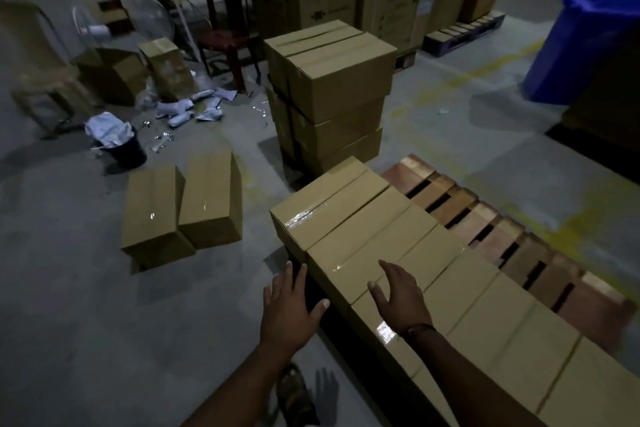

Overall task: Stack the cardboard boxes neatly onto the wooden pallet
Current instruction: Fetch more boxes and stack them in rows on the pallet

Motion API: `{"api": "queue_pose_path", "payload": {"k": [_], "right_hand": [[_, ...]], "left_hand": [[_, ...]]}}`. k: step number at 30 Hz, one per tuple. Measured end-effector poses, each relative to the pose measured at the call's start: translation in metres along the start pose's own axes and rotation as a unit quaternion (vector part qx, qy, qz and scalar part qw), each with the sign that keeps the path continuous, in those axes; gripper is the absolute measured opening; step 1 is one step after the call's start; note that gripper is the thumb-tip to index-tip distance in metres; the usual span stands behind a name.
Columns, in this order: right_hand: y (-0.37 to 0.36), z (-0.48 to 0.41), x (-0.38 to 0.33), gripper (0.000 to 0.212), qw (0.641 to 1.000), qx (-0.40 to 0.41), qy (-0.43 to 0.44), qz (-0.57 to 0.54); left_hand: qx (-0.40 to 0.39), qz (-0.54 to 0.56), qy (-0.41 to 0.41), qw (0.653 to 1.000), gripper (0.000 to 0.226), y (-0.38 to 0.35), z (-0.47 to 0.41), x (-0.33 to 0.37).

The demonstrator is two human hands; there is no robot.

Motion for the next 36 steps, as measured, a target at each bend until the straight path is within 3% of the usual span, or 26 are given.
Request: {"api": "queue_pose_path", "payload": {"k": [9, 18, 25, 36], "right_hand": [[-0.04, -0.116, -0.099, 0.054, 0.998, 0.049, -0.029, -0.029], [-0.086, -0.226, -0.153, 0.054, 0.999, 0.033, -0.024, -0.033], [-0.13, -0.358, -0.194, 0.054, 0.998, 0.024, -0.032, -0.049], [-0.107, -0.563, -0.237, 0.057, 0.994, 0.062, -0.07, -0.058]], "left_hand": [[0.022, -0.017, -0.036, 0.999, 0.087, 0.092, -0.118, -0.075], [0.027, 0.002, -0.058, 0.998, 0.086, 0.143, -0.225, -0.104], [-0.008, -0.007, -0.075, 0.997, 0.084, 0.174, -0.358, -0.143], [-0.017, -0.023, -0.099, 0.995, 0.084, 0.273, -0.581, -0.164]]}}
Point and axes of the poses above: each hand's wrist, its own z-axis away from the middle knuckle, its own y-axis out of the back of the hand, x = y × z, the point moved 8 cm from there along -z, towards the middle knuckle, and after that the axes turned 1 degree about y, right-handed, at the moved point
